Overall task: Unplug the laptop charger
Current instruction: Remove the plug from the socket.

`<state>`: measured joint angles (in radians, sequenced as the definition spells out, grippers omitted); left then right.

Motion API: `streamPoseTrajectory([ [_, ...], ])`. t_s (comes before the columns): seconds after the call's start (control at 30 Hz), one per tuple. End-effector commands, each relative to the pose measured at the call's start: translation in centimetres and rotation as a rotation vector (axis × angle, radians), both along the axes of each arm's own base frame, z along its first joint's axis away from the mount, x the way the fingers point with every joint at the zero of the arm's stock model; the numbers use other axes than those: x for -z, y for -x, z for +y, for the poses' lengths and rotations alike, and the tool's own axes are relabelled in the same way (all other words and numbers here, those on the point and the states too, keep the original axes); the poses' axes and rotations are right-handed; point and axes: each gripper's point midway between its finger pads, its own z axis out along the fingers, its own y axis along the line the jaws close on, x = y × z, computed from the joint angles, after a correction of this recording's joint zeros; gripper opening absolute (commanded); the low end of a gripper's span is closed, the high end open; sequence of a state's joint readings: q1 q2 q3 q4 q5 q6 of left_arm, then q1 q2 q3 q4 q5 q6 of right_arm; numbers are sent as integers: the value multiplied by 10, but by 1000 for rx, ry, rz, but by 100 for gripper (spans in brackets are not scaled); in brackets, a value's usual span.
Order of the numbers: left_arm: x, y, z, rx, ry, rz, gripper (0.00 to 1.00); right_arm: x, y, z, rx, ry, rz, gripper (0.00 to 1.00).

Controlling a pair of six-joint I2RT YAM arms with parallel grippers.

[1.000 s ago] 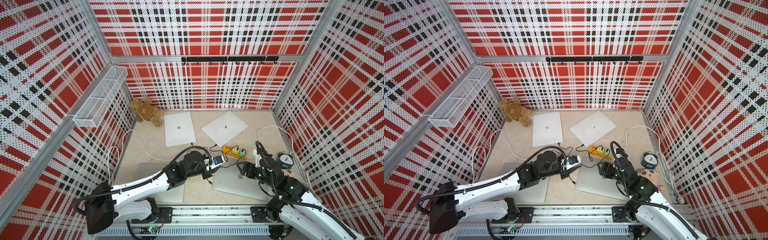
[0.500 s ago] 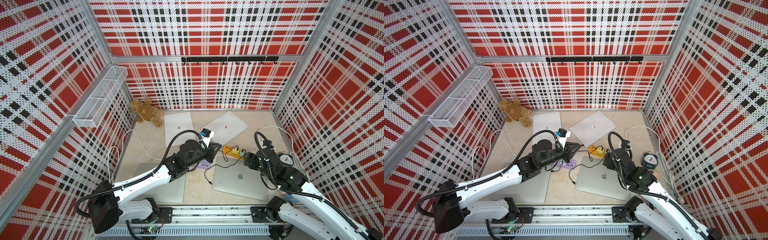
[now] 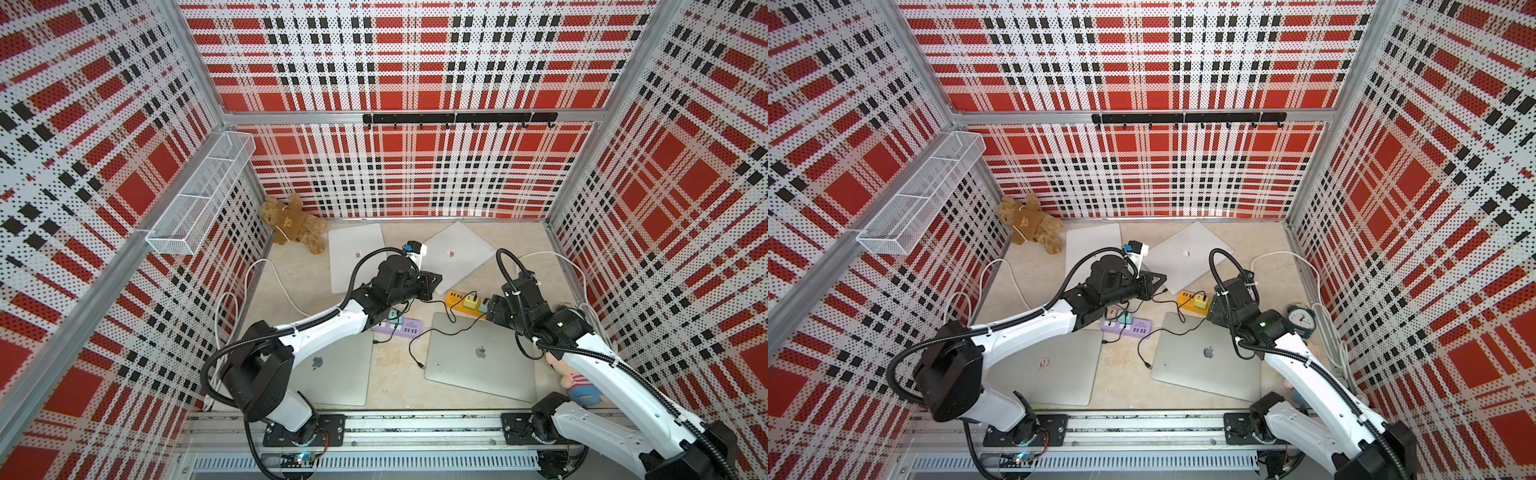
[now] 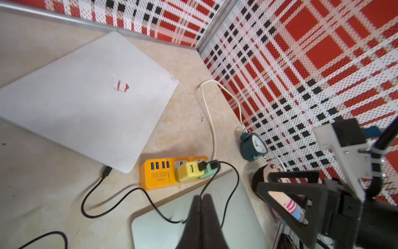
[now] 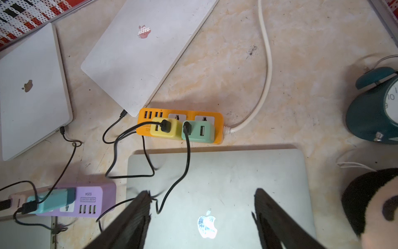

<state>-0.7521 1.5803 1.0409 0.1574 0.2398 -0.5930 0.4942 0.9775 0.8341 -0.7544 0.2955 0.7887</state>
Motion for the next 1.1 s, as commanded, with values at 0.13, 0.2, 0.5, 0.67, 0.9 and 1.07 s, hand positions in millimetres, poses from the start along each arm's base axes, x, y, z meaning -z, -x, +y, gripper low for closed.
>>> streamPoseTrajectory([
  [0.13,31,-12,-33,89,17,117,0,4,-13,13,-50,-23,15,77],
  [0.2,42,-18,-39,91,4,136,0,7,-17,14,-54,-20,20,77],
  [0.5,85,-36,-58,91,-14,238,0,20,-31,12,-38,-15,36,77],
  [0.67,107,-41,-62,87,-33,281,0,29,-35,17,-65,-31,66,77],
  [0.9,130,-44,-64,89,-51,325,0,38,-40,21,-83,-38,86,76],
  [1.07,141,-46,-62,86,-62,341,0,45,-42,22,-94,-49,96,75],
])
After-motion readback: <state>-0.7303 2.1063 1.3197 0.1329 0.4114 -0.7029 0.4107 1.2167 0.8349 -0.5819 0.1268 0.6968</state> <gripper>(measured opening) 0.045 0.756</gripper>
